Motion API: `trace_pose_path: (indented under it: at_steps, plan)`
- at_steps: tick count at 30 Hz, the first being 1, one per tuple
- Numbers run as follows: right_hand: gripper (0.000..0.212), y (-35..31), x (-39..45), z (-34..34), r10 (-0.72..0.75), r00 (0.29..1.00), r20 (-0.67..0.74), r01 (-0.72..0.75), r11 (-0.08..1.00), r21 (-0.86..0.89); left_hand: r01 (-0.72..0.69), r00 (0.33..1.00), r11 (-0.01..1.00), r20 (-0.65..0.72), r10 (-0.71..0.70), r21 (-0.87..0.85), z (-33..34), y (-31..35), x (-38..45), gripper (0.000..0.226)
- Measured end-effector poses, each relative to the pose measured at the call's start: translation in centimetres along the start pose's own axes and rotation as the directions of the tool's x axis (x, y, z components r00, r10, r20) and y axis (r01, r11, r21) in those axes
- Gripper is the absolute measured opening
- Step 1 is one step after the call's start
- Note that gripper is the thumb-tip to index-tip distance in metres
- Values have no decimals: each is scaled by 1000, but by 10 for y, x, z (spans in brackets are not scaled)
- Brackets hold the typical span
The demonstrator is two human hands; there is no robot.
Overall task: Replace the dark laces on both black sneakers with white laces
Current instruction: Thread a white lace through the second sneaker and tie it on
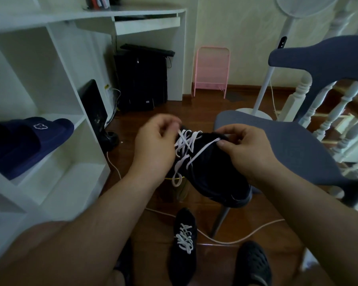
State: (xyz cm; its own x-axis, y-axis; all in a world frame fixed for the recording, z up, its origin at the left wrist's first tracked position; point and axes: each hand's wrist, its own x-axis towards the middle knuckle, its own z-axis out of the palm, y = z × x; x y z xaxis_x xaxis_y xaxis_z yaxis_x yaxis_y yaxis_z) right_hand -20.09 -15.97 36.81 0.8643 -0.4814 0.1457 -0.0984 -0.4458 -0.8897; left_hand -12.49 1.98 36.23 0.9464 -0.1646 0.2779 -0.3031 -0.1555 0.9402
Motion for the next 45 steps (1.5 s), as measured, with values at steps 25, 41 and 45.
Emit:
trace_pose_path:
  at_steps: [25,41,45]
  plan:
    - [32,-7,-2,-1,143,842,520,-469,670,576,-429,902,837,200,382,339,-1,14,-8,17]
    - [23,-17,-13,4,20,962,273,-142,890,433,-296,950,877,215,227,379,-3,15,-8,7]
    - [30,-19,-14,-1,-91,972,217,65,990,122,-227,967,922,187,174,315,-5,17,-9,18]
